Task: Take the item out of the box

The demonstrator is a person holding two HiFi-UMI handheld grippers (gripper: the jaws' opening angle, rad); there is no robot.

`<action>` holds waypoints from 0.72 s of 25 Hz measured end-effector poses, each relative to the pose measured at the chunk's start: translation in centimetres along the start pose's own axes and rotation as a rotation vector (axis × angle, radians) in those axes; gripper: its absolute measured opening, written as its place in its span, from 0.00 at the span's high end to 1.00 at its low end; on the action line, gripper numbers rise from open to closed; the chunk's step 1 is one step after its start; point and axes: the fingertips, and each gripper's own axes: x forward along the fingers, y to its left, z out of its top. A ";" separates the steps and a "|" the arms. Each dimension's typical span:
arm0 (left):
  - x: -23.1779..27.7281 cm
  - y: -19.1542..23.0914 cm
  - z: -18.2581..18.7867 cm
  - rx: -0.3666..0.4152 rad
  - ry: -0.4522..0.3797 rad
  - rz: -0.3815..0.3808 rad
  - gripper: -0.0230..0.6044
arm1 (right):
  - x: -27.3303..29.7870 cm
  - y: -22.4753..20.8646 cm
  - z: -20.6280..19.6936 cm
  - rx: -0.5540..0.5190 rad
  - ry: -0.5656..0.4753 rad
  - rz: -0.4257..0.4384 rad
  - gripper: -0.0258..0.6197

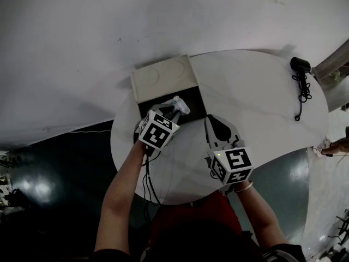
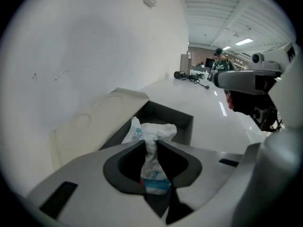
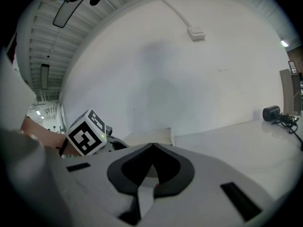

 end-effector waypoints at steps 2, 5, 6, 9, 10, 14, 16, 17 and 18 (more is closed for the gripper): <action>-0.7 0.0 0.6 -0.008 -0.031 0.005 0.81 | -0.2 0.1 0.2 -0.003 -0.005 0.001 0.94; -1.8 0.1 1.4 -0.026 -0.071 0.025 0.81 | -0.5 0.4 0.4 -0.007 -0.011 0.003 0.94; -2.2 0.2 1.5 -0.032 -0.083 0.032 0.81 | -0.7 0.5 0.5 -0.008 -0.014 0.004 0.94; -3.4 0.2 1.9 -0.066 -0.117 0.050 0.81 | -1.0 0.9 0.9 -0.014 -0.020 0.009 0.94; -3.7 0.2 2.0 -0.078 -0.126 0.055 0.81 | -1.0 1.1 1.0 -0.016 -0.021 0.012 0.94; -5.2 -0.1 2.3 -0.107 -0.167 0.078 0.81 | -1.2 2.0 1.5 -0.028 -0.030 0.025 0.94; -6.1 -0.1 2.5 -0.119 -0.196 0.092 0.81 | -1.3 2.5 1.7 -0.037 -0.036 0.031 0.94; -6.6 -0.2 2.7 -0.127 -0.214 0.098 0.81 | -1.4 2.8 1.9 -0.041 -0.039 0.034 0.94; -7.0 -0.2 2.8 -0.137 -0.233 0.105 0.81 | -1.5 3.0 2.0 -0.045 -0.042 0.037 0.94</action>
